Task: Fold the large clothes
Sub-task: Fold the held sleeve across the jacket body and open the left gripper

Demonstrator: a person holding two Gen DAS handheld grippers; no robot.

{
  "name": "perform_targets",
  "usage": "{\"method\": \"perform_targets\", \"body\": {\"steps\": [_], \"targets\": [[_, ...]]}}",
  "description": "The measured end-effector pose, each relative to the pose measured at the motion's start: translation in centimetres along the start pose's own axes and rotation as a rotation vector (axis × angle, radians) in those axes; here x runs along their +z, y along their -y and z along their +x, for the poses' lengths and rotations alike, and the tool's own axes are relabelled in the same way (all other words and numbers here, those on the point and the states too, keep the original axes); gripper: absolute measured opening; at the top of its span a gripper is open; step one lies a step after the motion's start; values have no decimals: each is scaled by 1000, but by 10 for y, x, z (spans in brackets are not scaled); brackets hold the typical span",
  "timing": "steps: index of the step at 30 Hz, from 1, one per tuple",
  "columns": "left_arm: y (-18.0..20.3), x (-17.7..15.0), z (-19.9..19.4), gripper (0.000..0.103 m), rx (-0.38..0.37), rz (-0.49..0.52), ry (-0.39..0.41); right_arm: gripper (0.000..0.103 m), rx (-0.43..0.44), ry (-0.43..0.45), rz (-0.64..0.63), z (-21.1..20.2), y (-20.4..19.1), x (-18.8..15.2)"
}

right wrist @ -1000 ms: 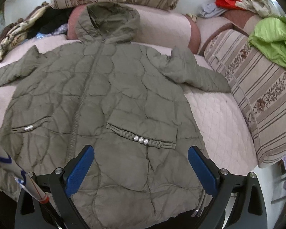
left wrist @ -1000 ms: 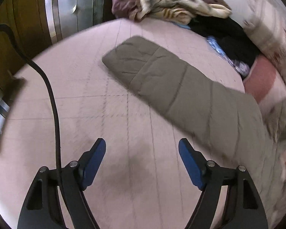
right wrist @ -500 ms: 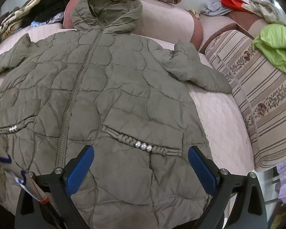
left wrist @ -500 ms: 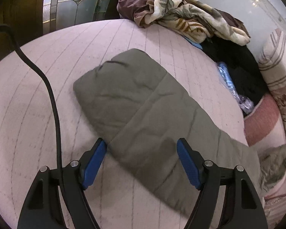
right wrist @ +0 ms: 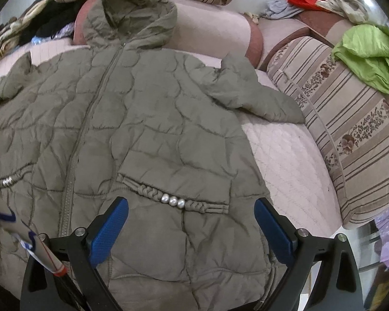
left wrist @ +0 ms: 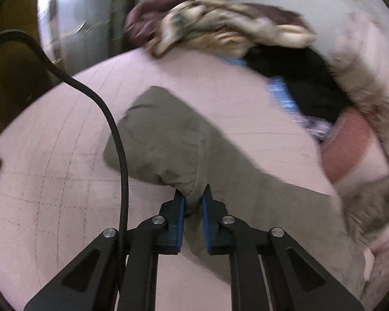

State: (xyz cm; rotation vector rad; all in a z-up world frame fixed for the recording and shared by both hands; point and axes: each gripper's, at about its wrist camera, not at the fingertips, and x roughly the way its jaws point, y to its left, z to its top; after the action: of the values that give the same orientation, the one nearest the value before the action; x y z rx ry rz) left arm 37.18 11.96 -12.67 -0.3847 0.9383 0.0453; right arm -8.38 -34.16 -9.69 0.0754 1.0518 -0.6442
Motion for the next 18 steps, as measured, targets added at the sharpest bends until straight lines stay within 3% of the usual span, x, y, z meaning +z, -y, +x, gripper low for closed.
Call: {"method": "perform_targets", "body": {"steps": [5,10,15,18], "targets": [[71,-25,-69,10,-195,131,39,99,25,23,26,-11,10,-4],[139,-87,-113,9,-331,288,23,99,45,42,66,-20,25,-12],[184,-158,-104,9,-387,390,-83,99,71,41,109,-23,43,-19],[201,-198,-87,9,-364,437,-146,99,87,35,136,-22,53,-21]]}}
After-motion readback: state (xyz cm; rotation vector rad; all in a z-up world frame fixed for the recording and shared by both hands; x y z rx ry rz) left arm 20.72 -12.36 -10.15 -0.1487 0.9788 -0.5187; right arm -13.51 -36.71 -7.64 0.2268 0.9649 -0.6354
